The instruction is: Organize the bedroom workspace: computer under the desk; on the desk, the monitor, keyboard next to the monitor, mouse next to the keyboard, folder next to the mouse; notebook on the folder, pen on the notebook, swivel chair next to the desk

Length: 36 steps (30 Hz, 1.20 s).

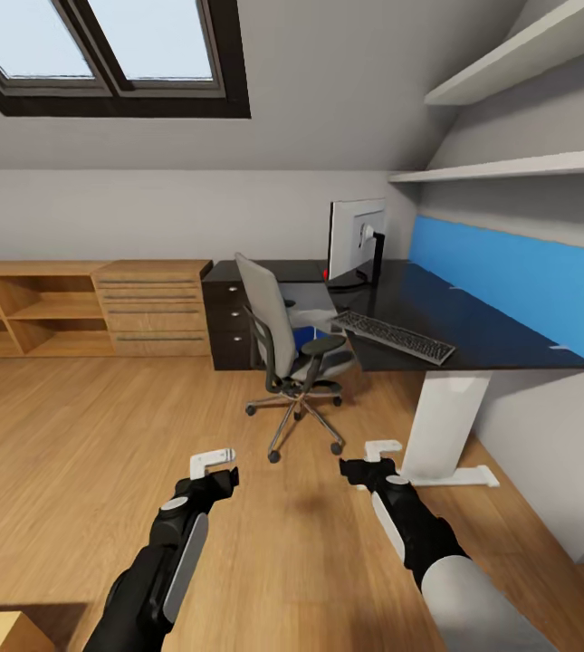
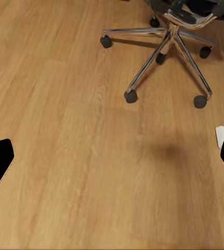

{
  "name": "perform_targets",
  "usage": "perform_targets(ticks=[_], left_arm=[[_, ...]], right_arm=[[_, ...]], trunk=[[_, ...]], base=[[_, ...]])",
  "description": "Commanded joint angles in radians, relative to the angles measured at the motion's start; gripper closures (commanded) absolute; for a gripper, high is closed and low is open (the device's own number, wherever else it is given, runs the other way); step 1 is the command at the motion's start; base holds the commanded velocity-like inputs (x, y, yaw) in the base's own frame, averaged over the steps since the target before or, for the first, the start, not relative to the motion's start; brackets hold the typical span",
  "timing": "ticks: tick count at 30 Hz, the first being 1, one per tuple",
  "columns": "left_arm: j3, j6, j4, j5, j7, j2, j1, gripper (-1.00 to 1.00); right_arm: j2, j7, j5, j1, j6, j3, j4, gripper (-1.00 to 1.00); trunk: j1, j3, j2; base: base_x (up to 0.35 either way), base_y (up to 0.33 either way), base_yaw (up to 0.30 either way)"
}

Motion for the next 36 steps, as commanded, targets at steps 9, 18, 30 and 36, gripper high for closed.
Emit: perform_targets(ticks=[9, 18, 30, 36], left_arm=[[-0.004, 0.036, -0.295, 0.009, 0.009, 0.002, 0.165, -1.0], [-0.005, 0.125, -0.328, 0.009, 0.01, 0.002, 0.182, -1.0], [-0.007, 0.135, -0.325, 0.009, 0.011, 0.002, 0.184, -1.0], [-0.007, 0.135, -0.325, 0.008, 0.011, 0.002, 0.184, -1.0]], right_arm=[[0.002, -0.002, 0.003, 0.211, 0.155, 0.002, -0.42, -1.0], [0.004, -0.001, -0.019, 0.243, 0.189, 0.004, -0.484, -1.0], [0.004, 0.0, -0.062, 0.247, 0.192, 0.005, -0.489, -1.0], [0.004, 0.0, -0.062, 0.247, 0.192, 0.005, -0.489, -1.0]], trunk=[[0.035, -0.029, -0.064], [0.069, -0.057, -0.127], [0.115, -0.095, -0.211], [0.138, -0.114, -0.253]], base=[[0.0, 0.0, 0.0], [0.0, 0.0, 0.0], [0.0, 0.0, 0.0], [0.0, 0.0, 0.0]])
